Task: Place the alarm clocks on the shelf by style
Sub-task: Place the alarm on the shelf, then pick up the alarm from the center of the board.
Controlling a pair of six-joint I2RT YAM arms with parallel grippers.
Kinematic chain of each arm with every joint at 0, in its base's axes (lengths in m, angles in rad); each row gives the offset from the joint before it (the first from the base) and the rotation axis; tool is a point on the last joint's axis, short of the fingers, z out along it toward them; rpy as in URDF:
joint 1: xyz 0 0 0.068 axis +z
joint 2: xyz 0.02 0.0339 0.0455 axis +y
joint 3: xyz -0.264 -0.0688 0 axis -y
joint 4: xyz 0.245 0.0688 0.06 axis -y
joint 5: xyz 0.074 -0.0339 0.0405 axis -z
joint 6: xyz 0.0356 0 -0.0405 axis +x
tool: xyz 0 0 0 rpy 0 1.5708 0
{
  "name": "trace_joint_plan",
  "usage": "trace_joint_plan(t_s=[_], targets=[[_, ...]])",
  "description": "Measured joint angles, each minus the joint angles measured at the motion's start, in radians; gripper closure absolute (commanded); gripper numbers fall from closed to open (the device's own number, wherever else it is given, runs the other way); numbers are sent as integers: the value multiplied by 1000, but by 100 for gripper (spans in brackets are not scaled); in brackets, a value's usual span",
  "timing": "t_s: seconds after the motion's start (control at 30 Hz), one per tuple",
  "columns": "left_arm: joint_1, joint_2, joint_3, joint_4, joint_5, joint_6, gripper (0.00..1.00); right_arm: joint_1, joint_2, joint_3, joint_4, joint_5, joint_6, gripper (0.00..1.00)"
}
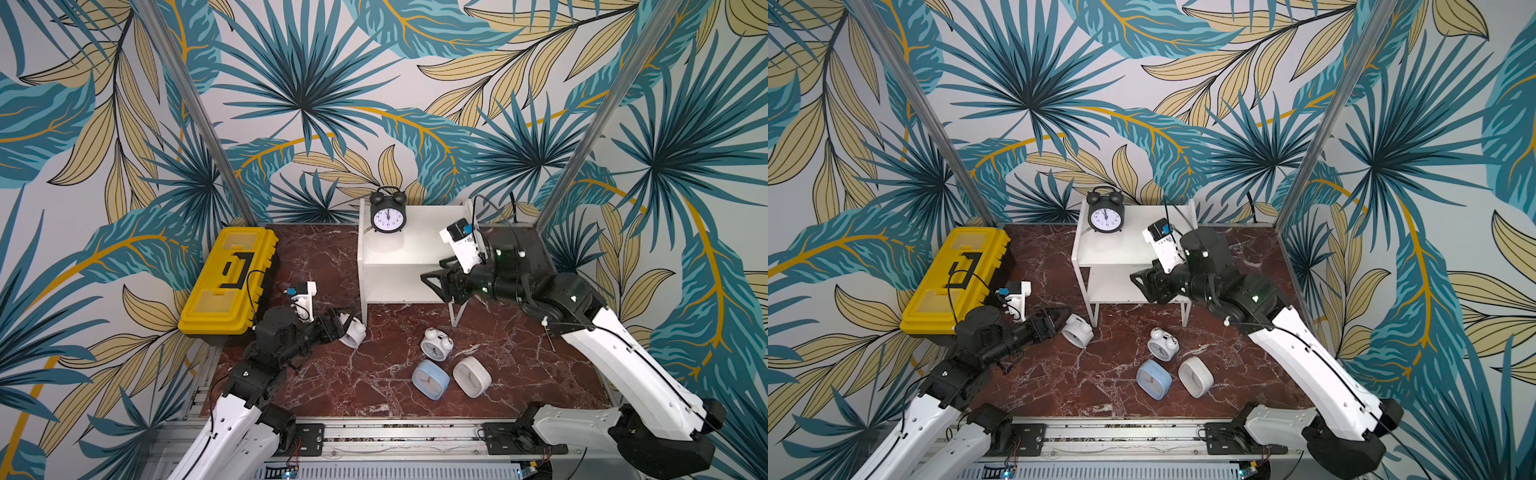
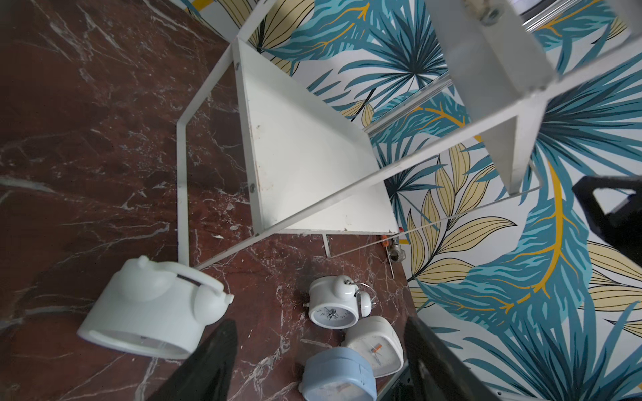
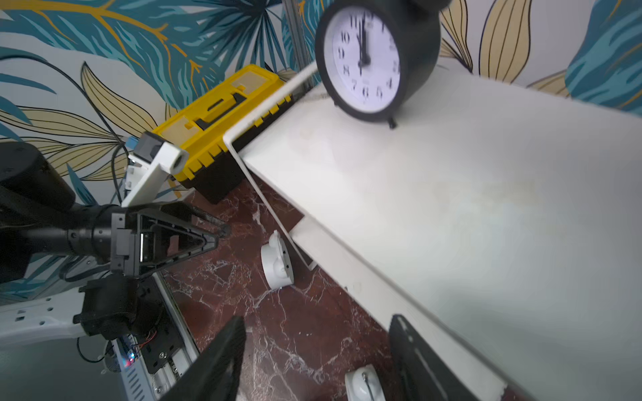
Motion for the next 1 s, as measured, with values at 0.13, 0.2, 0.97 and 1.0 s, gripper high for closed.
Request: trace_joint_plan(t_s=[0.13, 0.2, 0.97, 1.0], targets=[[-90, -17, -25, -22, -40, -24, 24, 117, -125, -263, -9, 156, 143, 34], [-130, -31, -50, -22, -61, -41, 24, 147, -157, -360, -14, 215, 206, 37], [-534, 337, -33, -134, -505, -207, 12, 236, -122, -573, -53, 597, 682, 11], [-537, 350, -19, -143, -517, -210, 9, 237, -125, -580, -51, 610, 691, 12]])
